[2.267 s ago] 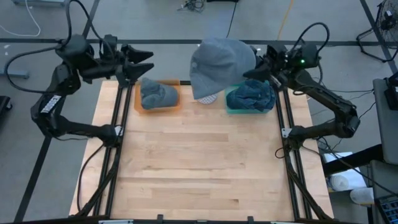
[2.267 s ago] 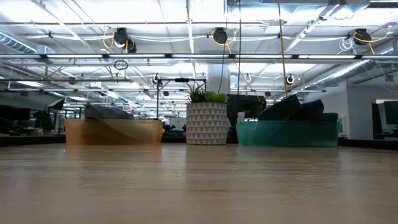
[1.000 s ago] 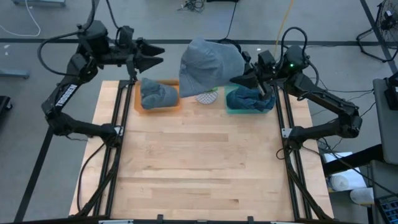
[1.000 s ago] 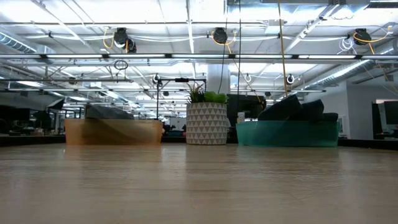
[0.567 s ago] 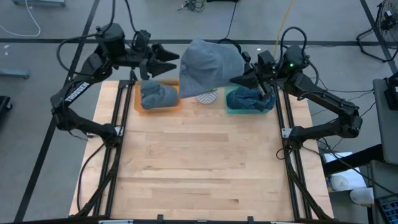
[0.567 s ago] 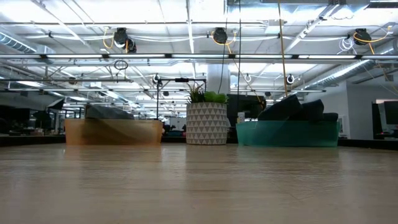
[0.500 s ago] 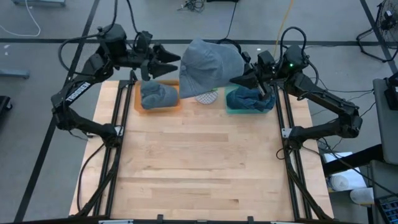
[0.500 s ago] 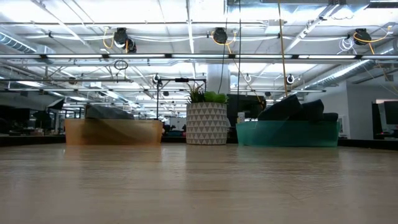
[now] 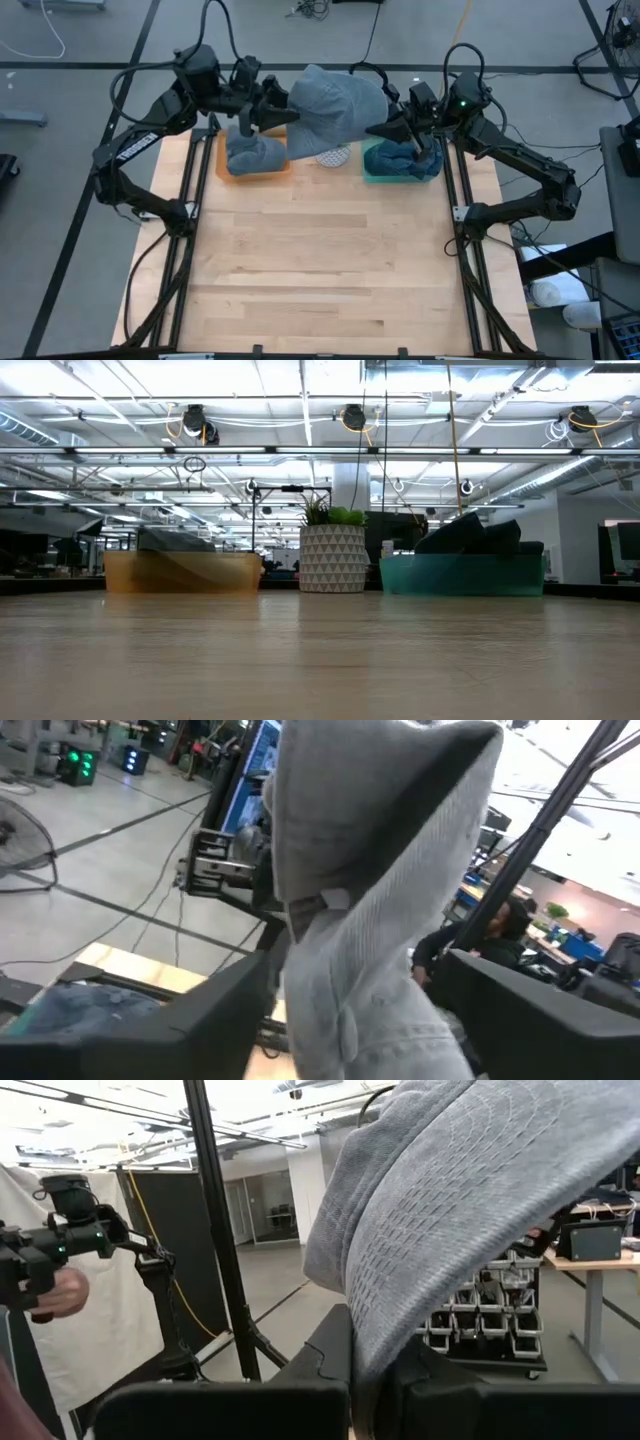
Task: Pick & Place hat
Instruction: Put the gray cap into the orange bin
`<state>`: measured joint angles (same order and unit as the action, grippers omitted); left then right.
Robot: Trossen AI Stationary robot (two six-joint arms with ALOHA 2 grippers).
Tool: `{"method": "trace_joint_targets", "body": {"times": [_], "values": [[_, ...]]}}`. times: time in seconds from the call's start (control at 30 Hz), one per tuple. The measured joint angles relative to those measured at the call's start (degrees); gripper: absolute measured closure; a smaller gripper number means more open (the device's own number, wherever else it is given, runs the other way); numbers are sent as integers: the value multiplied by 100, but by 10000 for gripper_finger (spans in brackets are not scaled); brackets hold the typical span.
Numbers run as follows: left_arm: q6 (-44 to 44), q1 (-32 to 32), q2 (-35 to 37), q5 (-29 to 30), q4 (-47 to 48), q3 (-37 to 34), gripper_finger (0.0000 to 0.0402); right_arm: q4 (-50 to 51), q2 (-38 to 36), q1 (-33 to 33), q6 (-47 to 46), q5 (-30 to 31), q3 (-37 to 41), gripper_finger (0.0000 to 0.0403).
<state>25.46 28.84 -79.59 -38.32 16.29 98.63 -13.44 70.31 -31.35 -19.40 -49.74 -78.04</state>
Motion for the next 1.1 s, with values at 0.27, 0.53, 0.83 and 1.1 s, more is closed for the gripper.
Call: {"method": "trace_joint_targets", "body": {"times": [0.27,0.53,0.83,1.1], "values": [[183,1,6,-42,10,0,259,40,0,-3,125,9,0,403],[319,1,6,-217,-9,0,383,47,-1,-3,57,9,0,403],[339,32,59,-224,-468,0,383,42,0,-3,15,24,0,379],[732,572,435,-418,-1012,2,383,38,-42,-5,-391,3,0,326]]}}
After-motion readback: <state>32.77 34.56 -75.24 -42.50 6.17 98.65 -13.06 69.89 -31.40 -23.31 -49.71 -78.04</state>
